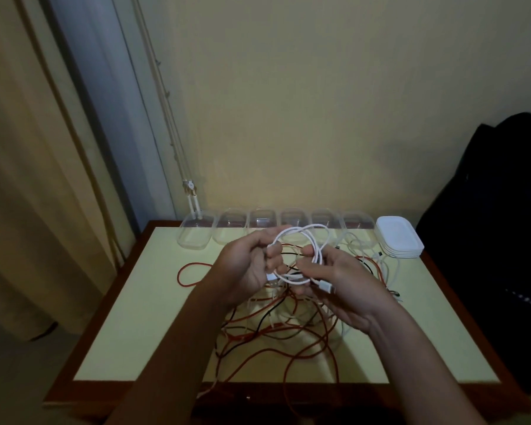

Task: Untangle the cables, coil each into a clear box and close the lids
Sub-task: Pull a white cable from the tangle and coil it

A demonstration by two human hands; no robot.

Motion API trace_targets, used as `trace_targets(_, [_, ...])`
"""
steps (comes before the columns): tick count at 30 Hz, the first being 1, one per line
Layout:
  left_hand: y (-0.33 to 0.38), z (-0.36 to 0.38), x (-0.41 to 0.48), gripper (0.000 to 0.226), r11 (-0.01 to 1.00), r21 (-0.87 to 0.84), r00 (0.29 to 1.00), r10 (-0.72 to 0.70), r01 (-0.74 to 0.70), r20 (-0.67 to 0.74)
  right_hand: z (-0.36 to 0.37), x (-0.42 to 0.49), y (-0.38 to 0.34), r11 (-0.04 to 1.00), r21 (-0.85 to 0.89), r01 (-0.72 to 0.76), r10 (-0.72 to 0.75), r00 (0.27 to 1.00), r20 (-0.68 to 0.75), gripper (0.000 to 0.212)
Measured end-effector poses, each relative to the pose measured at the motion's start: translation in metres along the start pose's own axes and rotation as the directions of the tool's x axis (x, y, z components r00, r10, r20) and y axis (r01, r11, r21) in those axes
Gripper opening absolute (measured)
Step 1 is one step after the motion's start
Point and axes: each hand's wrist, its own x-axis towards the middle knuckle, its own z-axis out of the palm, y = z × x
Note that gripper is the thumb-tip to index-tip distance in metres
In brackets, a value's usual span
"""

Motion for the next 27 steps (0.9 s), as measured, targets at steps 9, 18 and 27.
trace_targets(9, [-0.003,-0.004,0.009,0.028,0.996,0.012,0.989,0.091,-0.09,-0.115,-0.018,0.004,0.001,0.91,-0.412,0.054,-0.053,0.999,0.014,0.021])
trace_targets(18, [0.027,-0.022,0.005,0.024,0.977,-0.191,0.979,0.059,-0.097,-0.197,-0.046,-0.004,-0.016,0.563,-0.797,0.217,-0.427,0.902,-0.056,0.018])
trace_targets(27, [0.031,-0.011,0.003,0.02,0.92,-0.379,0.992,0.067,-0.101,-0.103,-0.039,0.008,-0.002,0.386,-0.864,0.322,-0.65,0.76,-0.007,0.011])
